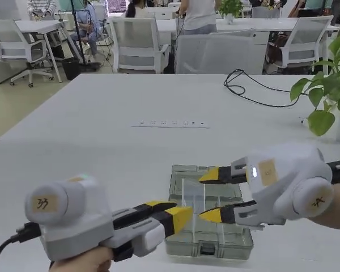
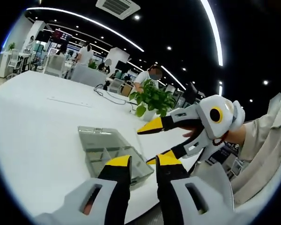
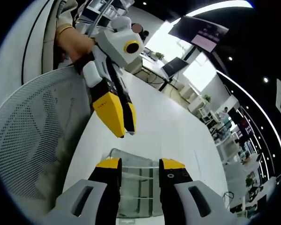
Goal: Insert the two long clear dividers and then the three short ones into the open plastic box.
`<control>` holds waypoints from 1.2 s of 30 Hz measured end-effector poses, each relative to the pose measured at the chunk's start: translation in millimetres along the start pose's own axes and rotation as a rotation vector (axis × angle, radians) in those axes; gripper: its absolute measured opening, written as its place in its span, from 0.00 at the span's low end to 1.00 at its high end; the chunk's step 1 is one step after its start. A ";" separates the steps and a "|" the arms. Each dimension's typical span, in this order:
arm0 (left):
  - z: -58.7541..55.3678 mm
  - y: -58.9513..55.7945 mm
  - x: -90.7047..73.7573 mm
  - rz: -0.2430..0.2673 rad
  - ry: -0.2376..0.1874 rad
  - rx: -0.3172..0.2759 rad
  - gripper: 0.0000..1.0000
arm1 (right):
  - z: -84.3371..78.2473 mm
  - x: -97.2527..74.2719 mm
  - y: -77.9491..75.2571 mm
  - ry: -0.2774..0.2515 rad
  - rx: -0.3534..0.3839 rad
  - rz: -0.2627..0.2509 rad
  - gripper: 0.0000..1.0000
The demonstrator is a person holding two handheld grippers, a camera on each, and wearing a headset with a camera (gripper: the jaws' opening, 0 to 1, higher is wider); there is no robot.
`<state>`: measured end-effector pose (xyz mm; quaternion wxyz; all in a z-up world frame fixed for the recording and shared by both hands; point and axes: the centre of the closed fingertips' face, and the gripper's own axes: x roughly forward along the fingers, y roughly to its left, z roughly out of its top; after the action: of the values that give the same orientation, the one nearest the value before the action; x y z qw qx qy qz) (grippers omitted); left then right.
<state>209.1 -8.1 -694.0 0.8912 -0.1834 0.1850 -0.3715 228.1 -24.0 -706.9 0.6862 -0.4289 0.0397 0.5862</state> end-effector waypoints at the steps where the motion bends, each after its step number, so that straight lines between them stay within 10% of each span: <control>1: 0.1 -0.2 -0.4 -0.002 -0.002 -0.003 0.15 | 1.7 0.6 0.6 -0.001 -0.010 -0.001 0.32; 25: -3.4 9.4 -11.1 0.007 0.002 -0.187 0.00 | 22.7 8.4 3.4 -0.020 -0.004 -0.022 0.32; 36: 3.5 1.3 -11.9 -0.004 -0.017 -0.153 0.00 | 26.7 1.0 -0.8 -0.028 0.033 -0.057 0.33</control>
<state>203.7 2.1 -689.2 0.8754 -0.2542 0.2049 -0.3564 217.2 -6.2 -690.2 0.7100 -0.4102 0.0277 0.5717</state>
